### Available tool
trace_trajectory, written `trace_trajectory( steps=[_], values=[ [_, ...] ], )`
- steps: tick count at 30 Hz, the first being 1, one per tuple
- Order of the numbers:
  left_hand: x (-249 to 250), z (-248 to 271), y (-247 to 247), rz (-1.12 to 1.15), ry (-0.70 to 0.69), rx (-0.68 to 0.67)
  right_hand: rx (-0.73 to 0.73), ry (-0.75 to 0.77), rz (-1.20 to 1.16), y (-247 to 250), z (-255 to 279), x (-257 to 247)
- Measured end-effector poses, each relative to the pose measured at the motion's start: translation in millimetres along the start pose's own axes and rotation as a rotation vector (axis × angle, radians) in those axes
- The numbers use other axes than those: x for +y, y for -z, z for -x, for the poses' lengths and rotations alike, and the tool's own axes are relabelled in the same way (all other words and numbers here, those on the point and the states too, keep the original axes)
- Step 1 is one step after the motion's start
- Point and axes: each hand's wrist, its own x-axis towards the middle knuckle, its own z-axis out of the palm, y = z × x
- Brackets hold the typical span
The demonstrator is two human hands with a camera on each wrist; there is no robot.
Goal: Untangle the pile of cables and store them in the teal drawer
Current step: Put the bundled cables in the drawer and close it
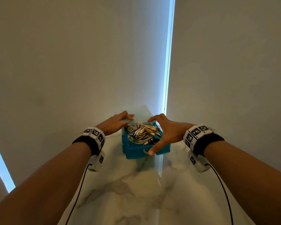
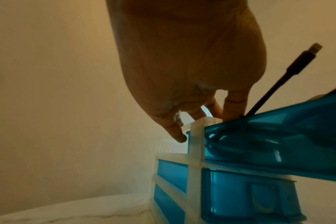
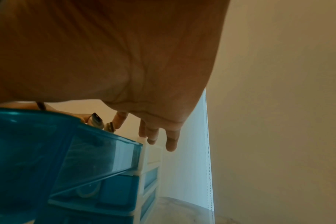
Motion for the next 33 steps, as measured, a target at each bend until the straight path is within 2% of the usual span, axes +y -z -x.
trace_trajectory(
  steps=[5, 13, 16, 21, 33],
  values=[
    [10.8, 13.7, -3.6, 0.041, 0.013, -0.016, 0.234, 0.035, 0.111, -13.0, 1.6, -12.1],
    [23.4, 35.7, -7.7, -0.116, 0.051, -0.047, 0.335, 0.061, 0.037, -30.6, 19.5, -14.2],
    [27.0, 30.4, -2.7, -0.265, 0.072, -0.091, 0.372, 0.065, 0.044, -37.0, 26.0, -16.8],
    [29.7, 24.2, 1.3, -0.386, 0.111, -0.116, 0.34, 0.125, 0.352, -37.9, 26.4, -26.6],
    [30.2, 22.1, -0.7, -0.394, 0.131, -0.115, 0.302, 0.204, 0.291, -39.5, 24.3, -22.8]
  ],
)
